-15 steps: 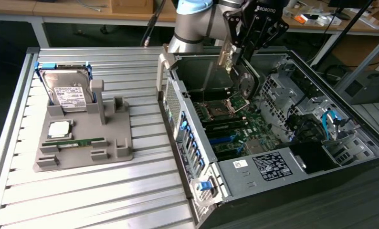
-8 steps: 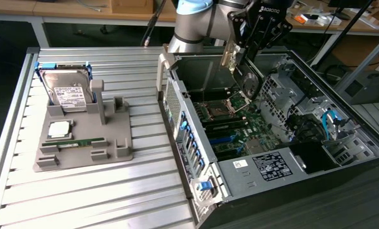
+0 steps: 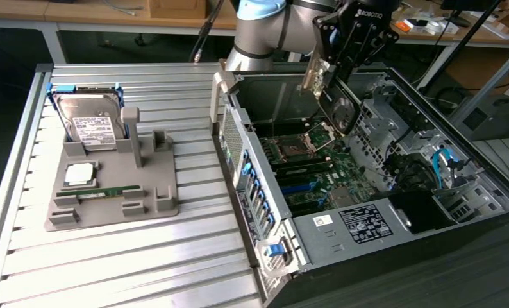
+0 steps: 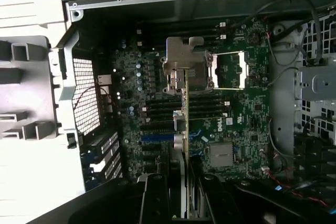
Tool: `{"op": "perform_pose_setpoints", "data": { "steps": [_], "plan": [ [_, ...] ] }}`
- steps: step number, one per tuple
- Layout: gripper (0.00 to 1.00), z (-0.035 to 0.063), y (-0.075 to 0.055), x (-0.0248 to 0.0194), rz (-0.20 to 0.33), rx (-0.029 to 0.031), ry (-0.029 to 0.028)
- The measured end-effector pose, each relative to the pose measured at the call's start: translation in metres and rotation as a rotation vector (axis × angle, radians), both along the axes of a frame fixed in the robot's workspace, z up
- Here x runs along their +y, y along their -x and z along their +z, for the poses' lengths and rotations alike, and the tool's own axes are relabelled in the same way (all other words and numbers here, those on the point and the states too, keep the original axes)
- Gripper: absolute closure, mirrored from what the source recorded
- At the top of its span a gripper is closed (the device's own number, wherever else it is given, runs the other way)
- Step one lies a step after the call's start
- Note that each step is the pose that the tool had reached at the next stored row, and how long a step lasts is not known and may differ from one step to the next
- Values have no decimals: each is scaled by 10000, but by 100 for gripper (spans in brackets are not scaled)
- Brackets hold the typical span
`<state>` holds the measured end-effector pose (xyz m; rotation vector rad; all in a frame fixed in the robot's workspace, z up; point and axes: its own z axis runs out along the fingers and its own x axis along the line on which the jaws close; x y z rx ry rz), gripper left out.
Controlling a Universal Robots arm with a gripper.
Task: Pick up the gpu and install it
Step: 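Pick up the gpu and move the gpu toward the slot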
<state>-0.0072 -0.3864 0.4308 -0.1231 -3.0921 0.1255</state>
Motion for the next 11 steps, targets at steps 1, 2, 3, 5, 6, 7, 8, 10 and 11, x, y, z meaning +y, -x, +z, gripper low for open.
{"op": "perform_pose_setpoints", "data": {
  "steps": [1,2,3,5,6,7,8,10,11],
  "plan": [
    [73,0,-11,0,0,0,5],
    [73,-1,-30,0,-1,0,13],
    [73,0,-42,0,-1,0,19],
    [73,-1,-69,0,-1,0,30],
    [73,-1,-81,0,0,0,35],
    [73,-2,-95,0,0,0,41],
    [73,-2,-107,0,0,1,48],
    [73,-2,-131,0,0,0,57],
    [73,-3,-143,0,0,0,62]
  ]
}}
